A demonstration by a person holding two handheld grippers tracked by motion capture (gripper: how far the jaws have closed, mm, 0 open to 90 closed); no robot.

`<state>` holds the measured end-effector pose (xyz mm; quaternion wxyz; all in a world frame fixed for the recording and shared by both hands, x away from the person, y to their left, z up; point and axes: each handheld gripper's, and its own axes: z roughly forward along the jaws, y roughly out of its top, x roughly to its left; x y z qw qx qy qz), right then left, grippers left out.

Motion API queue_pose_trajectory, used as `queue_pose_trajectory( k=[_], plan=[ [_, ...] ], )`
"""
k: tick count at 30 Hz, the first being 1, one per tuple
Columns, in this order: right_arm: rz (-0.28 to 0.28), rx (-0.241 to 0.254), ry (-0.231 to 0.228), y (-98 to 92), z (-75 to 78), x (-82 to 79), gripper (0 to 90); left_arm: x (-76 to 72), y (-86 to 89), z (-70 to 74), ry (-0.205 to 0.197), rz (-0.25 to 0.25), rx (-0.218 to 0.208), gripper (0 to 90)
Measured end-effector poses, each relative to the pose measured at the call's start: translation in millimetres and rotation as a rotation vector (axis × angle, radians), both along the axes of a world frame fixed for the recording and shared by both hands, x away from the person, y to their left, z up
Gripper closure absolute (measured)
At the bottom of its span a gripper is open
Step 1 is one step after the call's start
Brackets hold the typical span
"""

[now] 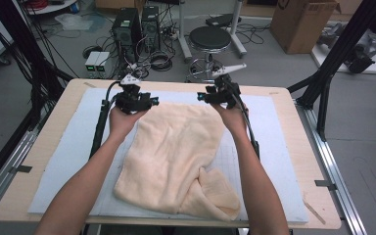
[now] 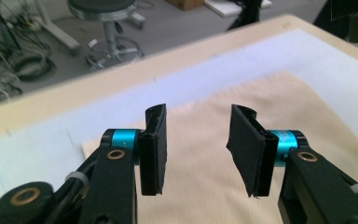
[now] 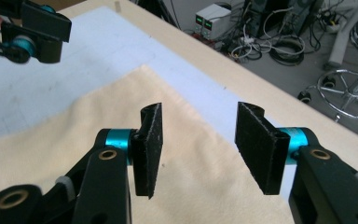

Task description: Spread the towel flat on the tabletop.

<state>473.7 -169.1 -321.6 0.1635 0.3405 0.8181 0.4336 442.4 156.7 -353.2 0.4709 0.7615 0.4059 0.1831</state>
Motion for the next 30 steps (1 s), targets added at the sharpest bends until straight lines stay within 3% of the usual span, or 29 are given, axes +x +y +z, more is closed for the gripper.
queue_pose_trajectory(
  k=[1,3,7,12,14,16,17,18,19,24,27,30],
  plan=[
    [0.007,-0.014,-0.009,-2.3,-6.1,-6.4,52.3,-6.4,4.6,-4.8,0.009,-0.014,0.012,56.6],
    [0.022,0.027,-0.003,-8.0,-16.5,-20.4,51.8,-20.7,12.9,-14.2,0.007,-0.039,-0.011,56.2],
    [0.077,0.031,0.009,-17.9,-29.1,-51.6,49.3,-52.2,24.4,-25.4,0.012,-0.087,-0.005,55.0],
    [0.166,0.053,0.002,-29.4,-36.6,-101.1,46.0,-98.7,35.1,-34.4,-0.003,-0.161,-0.005,52.3],
    [0.194,0.084,-0.014,-34.2,-39.4,-120.9,44.9,-116.9,39.1,-38.8,-0.003,-0.197,-0.01,50.1],
    [0.236,0.075,0.026,-35.2,-39.6,-135.5,41.4,-135.2,43.0,-42.9,-0.009,-0.224,0.001,49.0],
    [0.251,0.067,0.027,-35.2,-39.8,-143.8,41.5,-143.7,45.4,-45.0,-0.007,-0.23,-0.014,48.5],
    [0.256,0.074,-0.013,-36.4,-41.6,-153.8,42.5,-151.5,47.9,-47.6,-0.004,-0.248,-0.033,48.0],
    [0.273,0.087,-0.022,-37.5,-43.9,-161.9,42.6,-158.0,49.4,-49.6,0.003,-0.266,-0.026,47.7],
    [0.375,0.081,0.042,-40.1,-65.1,-189.4,41.1,-187.5,53.3,-64.7,0.041,-0.352,-0.001,43.5],
    [0.431,0.061,0.081,-39.9,-81.4,-201.7,40.8,-196.7,52.4,-76.0,0.069,-0.414,0.043,42.5],
    [0.448,-0.039,0.11,-34.6,-98.4,-206.5,46.5,-199.9,48.4,-85.8,0.089,-0.44,0.099,41.9]
  ],
)
